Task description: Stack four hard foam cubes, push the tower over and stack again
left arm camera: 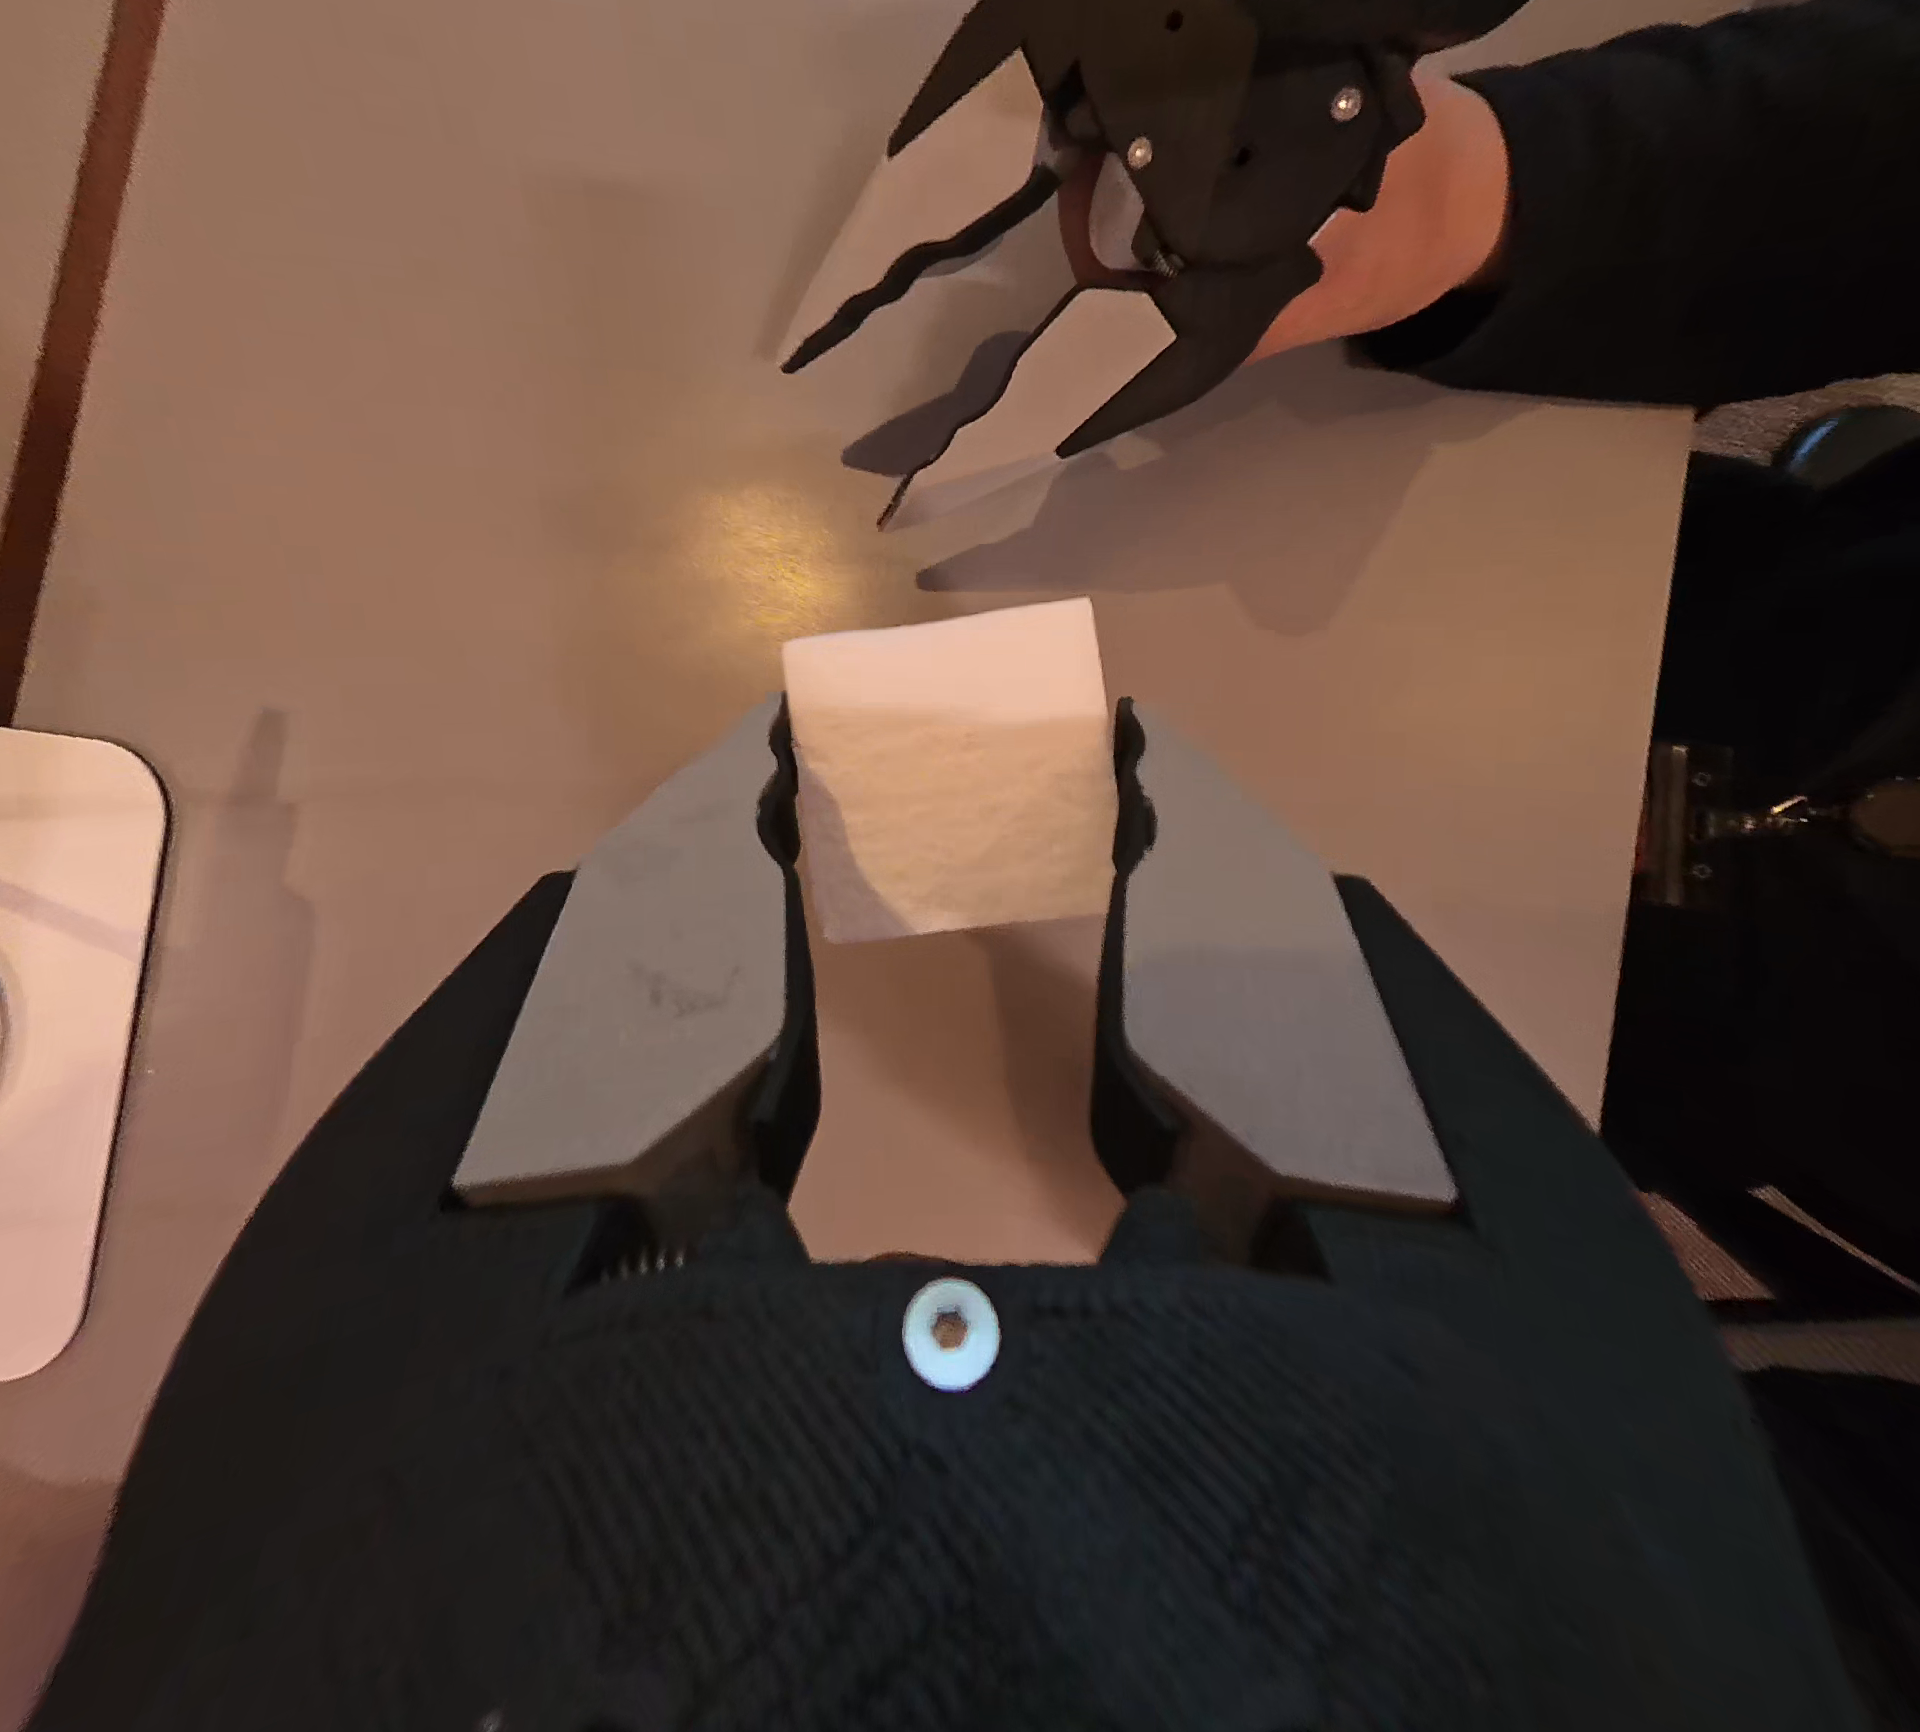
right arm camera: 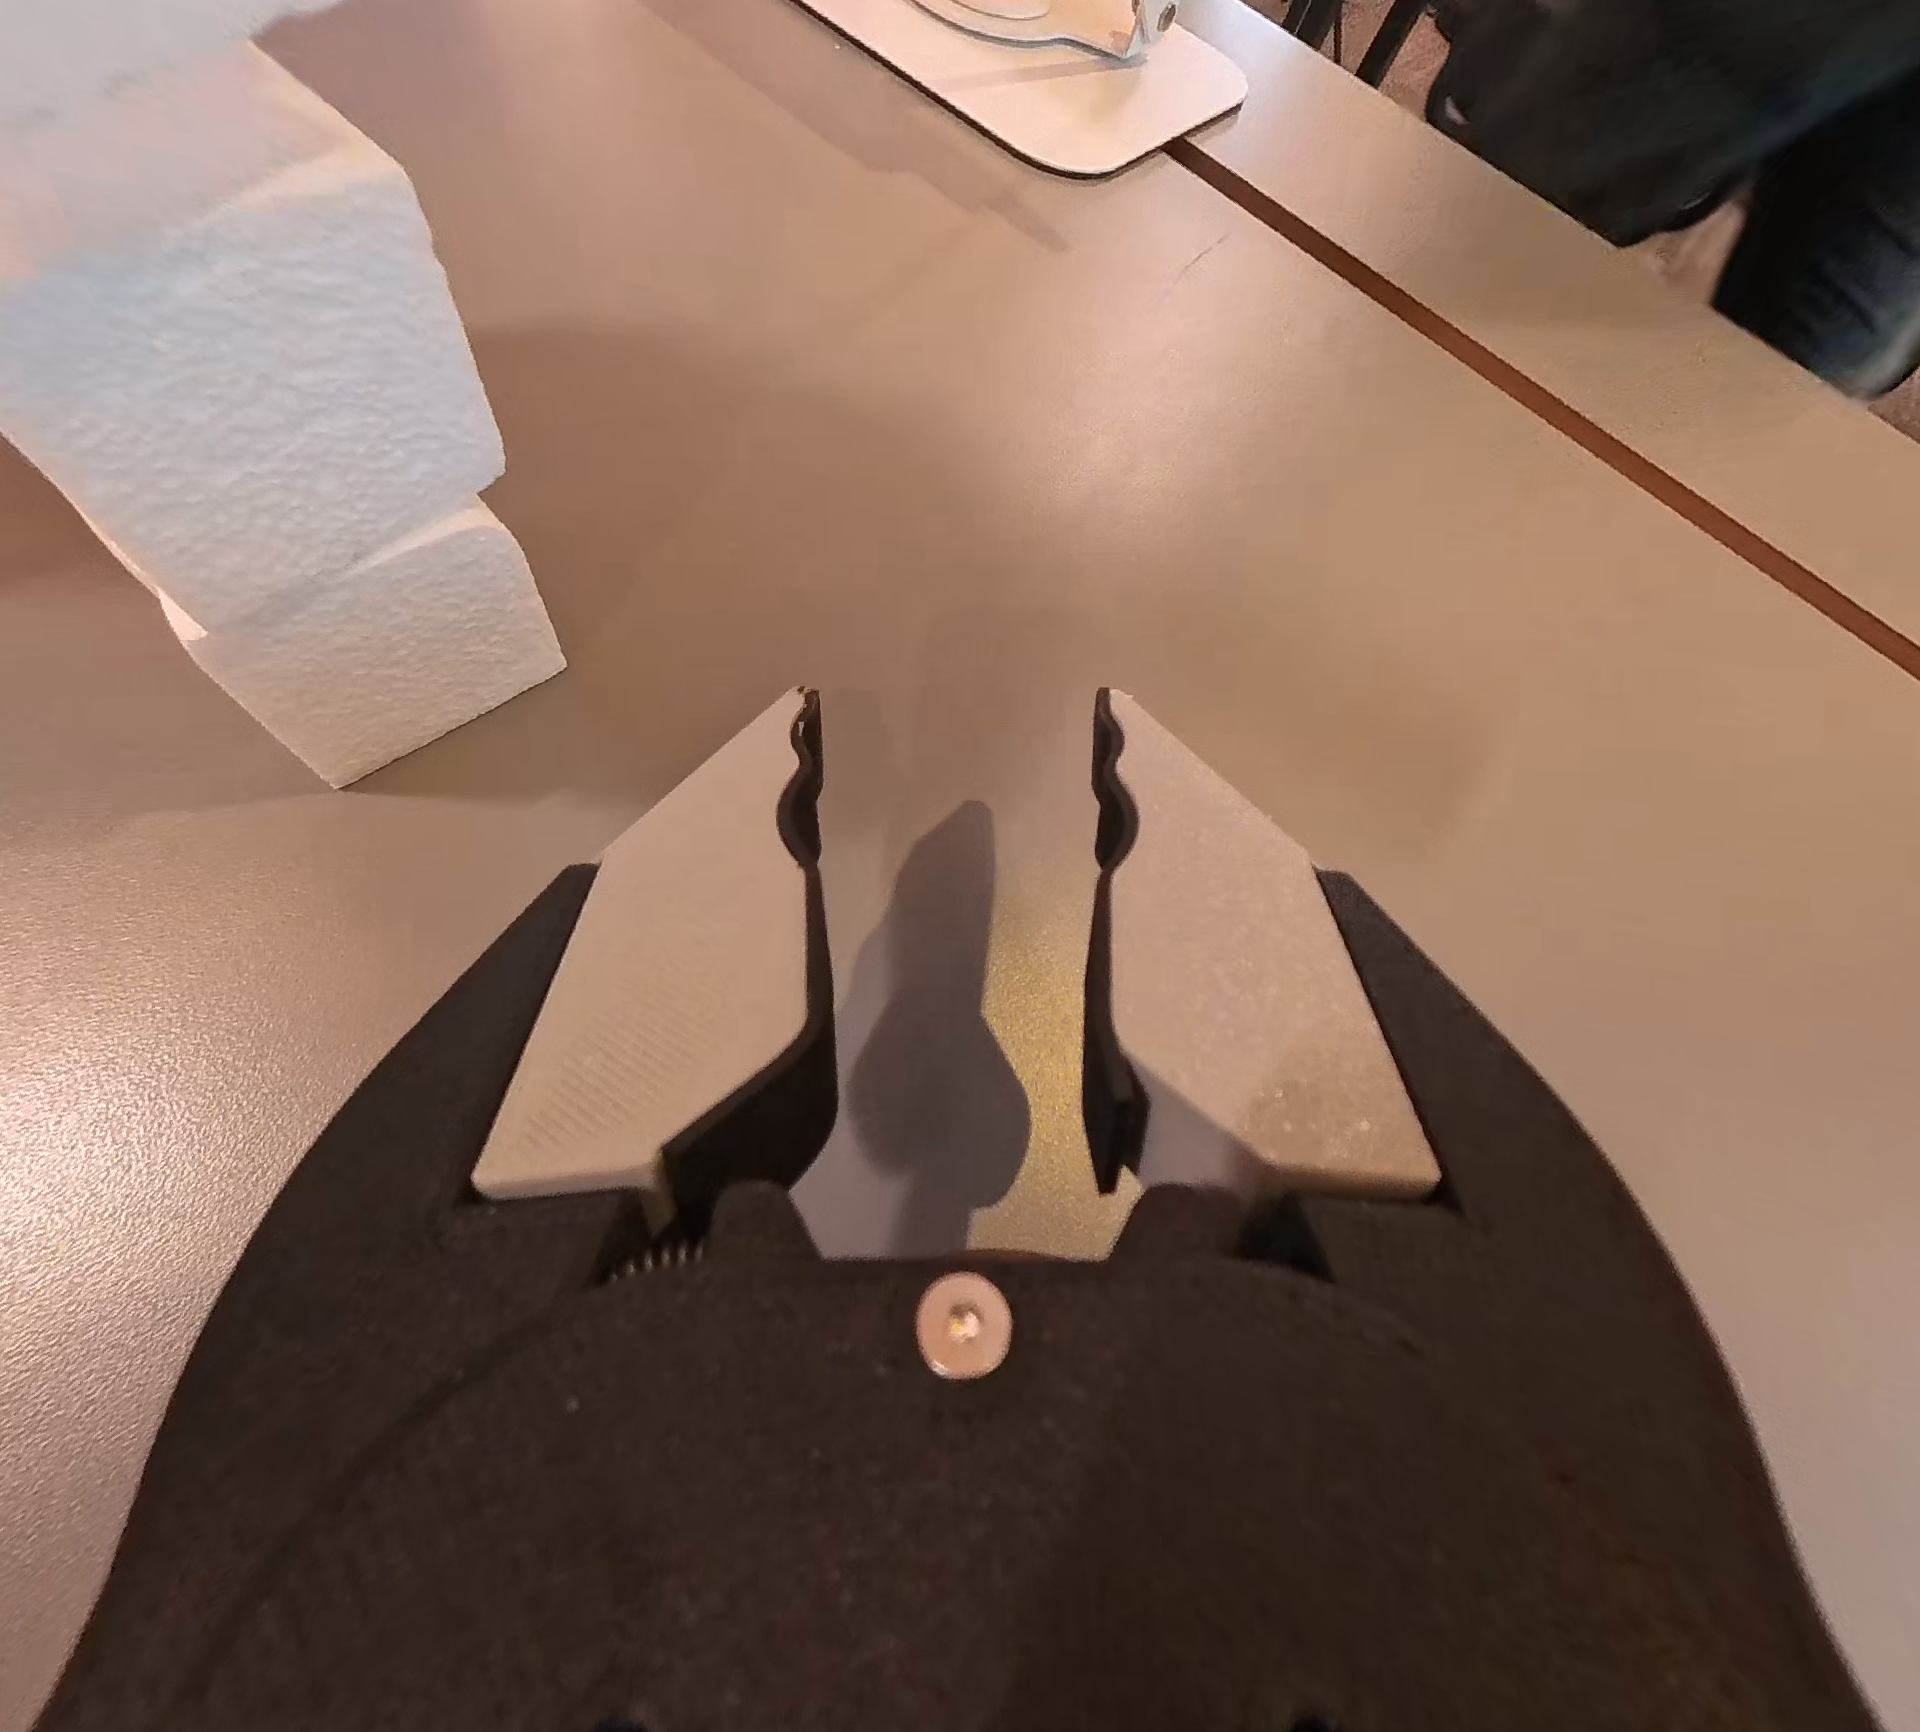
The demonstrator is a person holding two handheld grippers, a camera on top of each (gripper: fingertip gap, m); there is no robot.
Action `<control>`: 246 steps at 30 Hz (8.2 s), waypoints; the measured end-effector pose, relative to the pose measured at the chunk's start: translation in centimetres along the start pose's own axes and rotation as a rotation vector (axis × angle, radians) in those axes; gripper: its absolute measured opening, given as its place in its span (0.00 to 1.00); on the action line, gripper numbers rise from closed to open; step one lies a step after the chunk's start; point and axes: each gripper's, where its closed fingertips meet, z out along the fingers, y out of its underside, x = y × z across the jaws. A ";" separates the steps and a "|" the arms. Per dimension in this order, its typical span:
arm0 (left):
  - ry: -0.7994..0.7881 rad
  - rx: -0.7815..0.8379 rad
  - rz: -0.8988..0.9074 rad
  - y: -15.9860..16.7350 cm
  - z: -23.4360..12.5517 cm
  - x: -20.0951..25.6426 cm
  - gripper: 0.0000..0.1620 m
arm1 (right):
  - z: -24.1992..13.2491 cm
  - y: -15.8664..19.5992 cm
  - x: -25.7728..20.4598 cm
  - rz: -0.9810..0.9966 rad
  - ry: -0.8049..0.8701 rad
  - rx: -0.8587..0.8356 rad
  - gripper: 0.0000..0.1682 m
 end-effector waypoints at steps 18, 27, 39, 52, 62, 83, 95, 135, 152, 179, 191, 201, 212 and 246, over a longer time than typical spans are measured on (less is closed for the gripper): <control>0.028 -0.041 0.255 0.6 0.2 -0.4 0.36 | 0.3 0.0 -0.5 -0.020 -0.011 -0.012 0.29; 0.041 -0.049 0.230 0.5 0.0 0.2 0.36 | 0.2 0.0 -0.5 -0.018 -0.011 -0.009 0.30; 0.076 -0.075 0.223 0.9 0.9 0.4 0.36 | 0.2 0.0 -0.5 -0.015 -0.013 -0.007 0.30; 0.070 -0.058 0.188 0.9 0.8 0.0 0.42 | 0.1 0.0 -0.5 -0.011 -0.012 -0.006 0.30; -0.011 0.035 0.163 -0.3 -1.5 -0.7 0.45 | 0.1 0.0 -0.4 -0.012 -0.009 -0.003 0.30; -0.622 0.667 -0.436 10.9 -8.0 -10.7 0.37 | -0.3 -0.4 -0.4 -0.004 0.001 0.018 0.30; -0.644 0.705 -0.571 12.5 -8.4 -11.5 0.45 | -0.3 -0.4 -0.5 -0.005 0.000 0.017 0.30; -1.034 0.899 -0.707 20.2 -27.0 -10.6 0.49 | 0.3 0.0 -0.6 -0.021 0.010 -0.015 0.33; -0.741 0.043 -1.032 36.4 -16.5 -16.3 0.57 | 0.5 0.3 -0.6 -0.036 0.024 -0.035 0.33; -0.252 0.382 -0.372 8.8 -16.6 -5.3 0.36 | 0.4 0.2 -0.7 -0.035 0.020 -0.027 0.32; -0.136 0.214 -0.087 -1.1 -9.1 0.0 0.36 | 0.5 0.4 -1.0 -0.058 0.007 -0.044 0.32; -0.085 0.201 -0.042 -3.5 -6.7 -0.4 0.36 | 0.8 0.5 -1.2 -0.074 0.003 -0.054 0.31; -0.042 0.140 -0.037 -1.6 -6.0 -0.2 0.36 | 0.7 0.4 -1.3 -0.081 0.012 -0.046 0.31; 0.005 0.051 -0.023 -0.7 -3.9 0.0 0.36 | 0.6 0.3 -1.3 -0.077 0.013 -0.040 0.32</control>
